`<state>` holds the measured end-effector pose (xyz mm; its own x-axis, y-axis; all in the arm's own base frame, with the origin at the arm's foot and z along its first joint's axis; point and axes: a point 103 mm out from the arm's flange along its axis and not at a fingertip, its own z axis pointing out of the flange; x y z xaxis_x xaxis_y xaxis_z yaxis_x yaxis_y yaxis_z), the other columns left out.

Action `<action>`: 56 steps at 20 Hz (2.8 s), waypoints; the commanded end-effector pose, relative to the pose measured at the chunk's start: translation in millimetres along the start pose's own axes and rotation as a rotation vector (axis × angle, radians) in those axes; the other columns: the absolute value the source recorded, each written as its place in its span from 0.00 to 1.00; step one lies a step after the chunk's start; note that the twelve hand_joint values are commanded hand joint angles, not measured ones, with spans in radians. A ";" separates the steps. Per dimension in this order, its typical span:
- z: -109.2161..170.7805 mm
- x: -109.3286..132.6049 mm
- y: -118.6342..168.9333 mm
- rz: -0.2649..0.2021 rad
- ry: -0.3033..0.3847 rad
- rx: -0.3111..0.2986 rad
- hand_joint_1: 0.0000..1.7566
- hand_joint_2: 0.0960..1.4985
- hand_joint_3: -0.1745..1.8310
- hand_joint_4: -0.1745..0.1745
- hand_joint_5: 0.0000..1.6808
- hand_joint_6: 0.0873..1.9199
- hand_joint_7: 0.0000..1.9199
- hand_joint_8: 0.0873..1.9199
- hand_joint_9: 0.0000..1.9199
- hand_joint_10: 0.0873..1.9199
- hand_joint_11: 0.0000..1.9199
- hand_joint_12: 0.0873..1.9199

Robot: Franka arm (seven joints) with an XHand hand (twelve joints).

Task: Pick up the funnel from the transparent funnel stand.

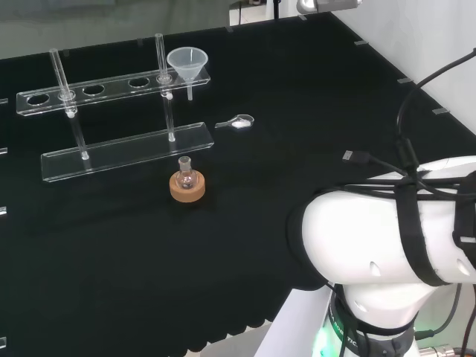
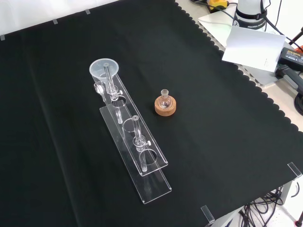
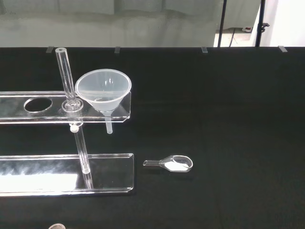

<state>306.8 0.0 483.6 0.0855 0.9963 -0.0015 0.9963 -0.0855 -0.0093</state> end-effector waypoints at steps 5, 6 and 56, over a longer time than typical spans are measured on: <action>1.8 0.0 1.6 0.020 -0.001 -0.010 0.00 0.77 0.30 0.55 0.09 0.00 0.00 0.16 0.06 0.30 0.03 0.69; 2.7 0.0 2.3 0.024 -0.004 -0.008 0.00 0.77 0.30 0.55 0.09 0.00 0.00 0.17 0.06 0.30 0.03 0.69; 146.9 71.3 207.9 -0.001 -0.186 0.230 0.20 0.65 0.22 0.54 0.13 0.00 0.03 0.24 0.10 0.32 0.03 0.71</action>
<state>508.4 38.2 346.3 0.0668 0.9897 -0.1263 0.9720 -0.0932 -0.2158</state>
